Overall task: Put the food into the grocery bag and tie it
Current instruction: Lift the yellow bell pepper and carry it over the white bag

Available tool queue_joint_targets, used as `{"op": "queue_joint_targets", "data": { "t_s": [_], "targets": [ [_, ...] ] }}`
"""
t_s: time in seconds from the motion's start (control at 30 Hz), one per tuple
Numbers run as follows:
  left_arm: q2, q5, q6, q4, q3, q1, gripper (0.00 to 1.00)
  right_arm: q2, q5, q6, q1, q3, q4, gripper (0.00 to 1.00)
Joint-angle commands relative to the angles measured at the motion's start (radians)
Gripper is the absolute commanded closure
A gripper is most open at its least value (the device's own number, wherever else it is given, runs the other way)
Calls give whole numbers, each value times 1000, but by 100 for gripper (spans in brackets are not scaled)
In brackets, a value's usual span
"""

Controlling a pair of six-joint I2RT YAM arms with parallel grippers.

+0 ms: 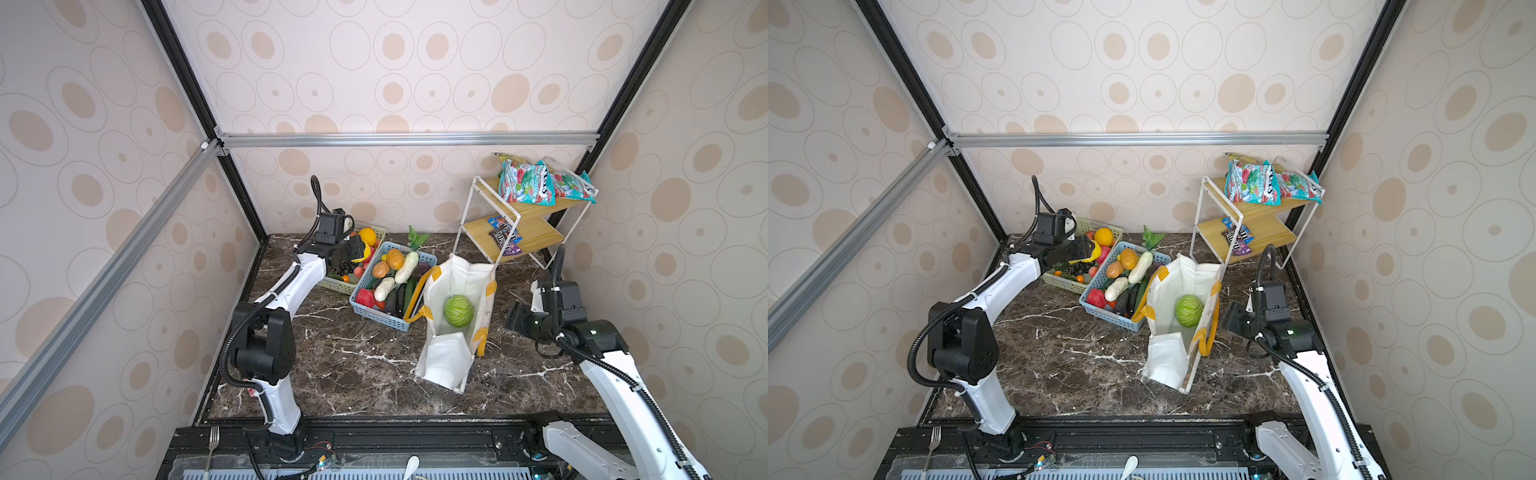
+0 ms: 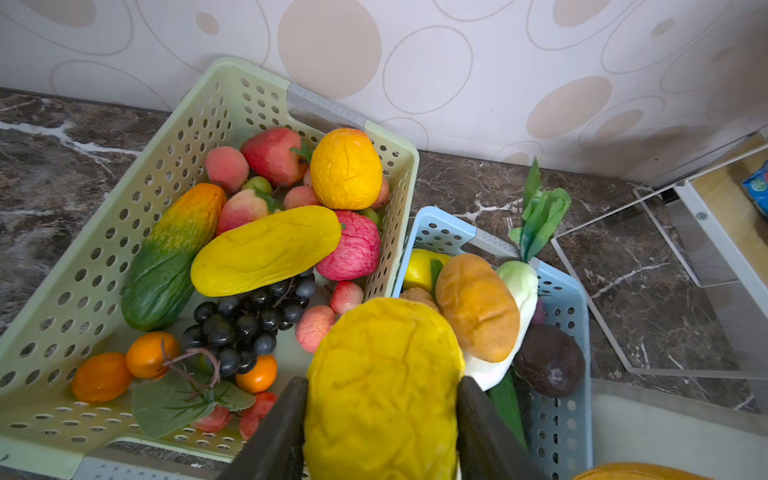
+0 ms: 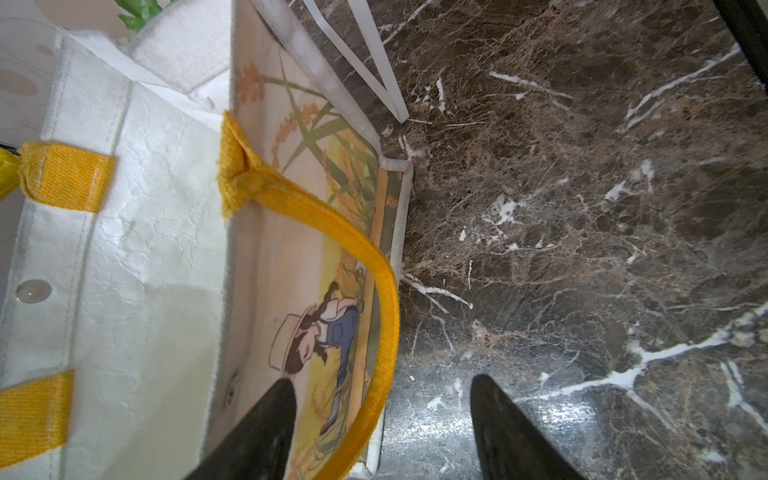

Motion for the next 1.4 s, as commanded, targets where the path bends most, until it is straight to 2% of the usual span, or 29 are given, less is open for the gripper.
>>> {"op": "queue_joint_targets", "data": {
  "t_s": [0.0, 0.53, 0.8, 1.13, 1.37],
  "targets": [
    [-45, 72, -24, 23, 21, 3, 47, -3, -7, 15, -5, -13, 9, 30],
    [-63, 239, -89, 67, 34, -59, 48, 2, -8, 16, -4, -19, 16, 30],
    [-84, 264, -117, 78, 62, -131, 47, -9, -8, 19, -3, -26, 13, 30],
    [-157, 307, -215, 183, -7, -246, 48, -14, -10, 5, -5, 6, -1, 30],
    [-161, 294, -235, 202, -13, -324, 48, -14, -51, -11, -5, 52, 4, 30]
  ]
}}
